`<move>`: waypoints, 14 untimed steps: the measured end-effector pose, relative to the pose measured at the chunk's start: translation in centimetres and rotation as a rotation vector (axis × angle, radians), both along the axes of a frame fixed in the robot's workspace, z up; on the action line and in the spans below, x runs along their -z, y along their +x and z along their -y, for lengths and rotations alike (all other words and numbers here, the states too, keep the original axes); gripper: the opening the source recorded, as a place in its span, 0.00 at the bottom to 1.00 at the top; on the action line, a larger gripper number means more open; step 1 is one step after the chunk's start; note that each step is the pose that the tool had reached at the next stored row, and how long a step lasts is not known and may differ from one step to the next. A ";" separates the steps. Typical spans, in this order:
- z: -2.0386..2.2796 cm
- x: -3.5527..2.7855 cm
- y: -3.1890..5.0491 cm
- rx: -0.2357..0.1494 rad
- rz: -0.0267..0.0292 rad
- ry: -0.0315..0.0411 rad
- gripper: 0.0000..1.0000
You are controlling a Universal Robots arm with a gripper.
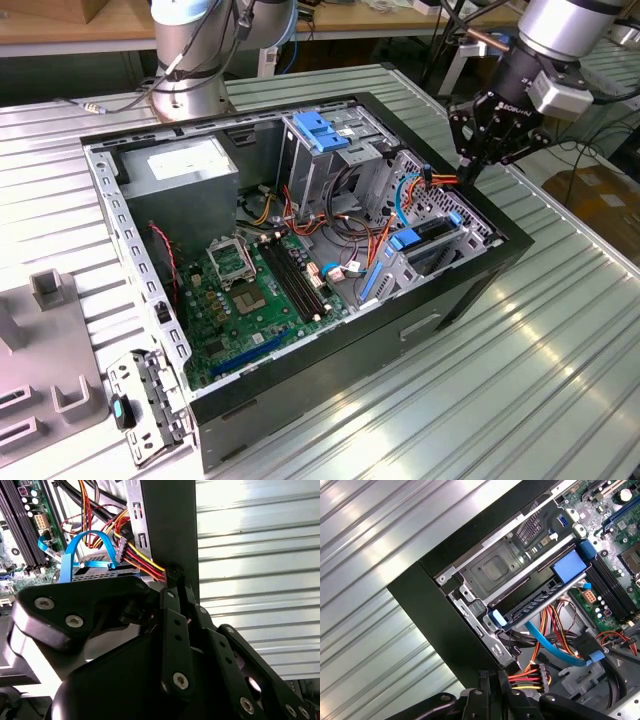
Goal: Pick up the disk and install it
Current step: 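Insert the first disk wire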
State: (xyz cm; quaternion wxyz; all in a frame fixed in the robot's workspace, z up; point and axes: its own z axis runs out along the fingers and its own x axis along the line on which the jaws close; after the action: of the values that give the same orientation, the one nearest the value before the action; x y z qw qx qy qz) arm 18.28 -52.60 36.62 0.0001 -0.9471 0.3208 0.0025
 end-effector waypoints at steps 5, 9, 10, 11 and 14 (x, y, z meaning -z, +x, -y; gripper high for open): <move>0.00 -0.45 0.00 0.000 0.0000 0.0001 0.17; 0.00 -0.56 0.00 0.000 0.0000 -0.0001 0.17; 0.00 -0.56 0.00 0.000 0.0000 -0.0001 0.17; 0.00 -0.56 0.00 0.000 0.0000 -0.0001 0.17; 0.00 -0.56 -0.59 0.000 0.0000 -0.0002 0.17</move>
State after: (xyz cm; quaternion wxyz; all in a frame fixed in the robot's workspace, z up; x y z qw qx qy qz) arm 17.70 -52.60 37.18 0.0000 -0.9471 0.3210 0.0025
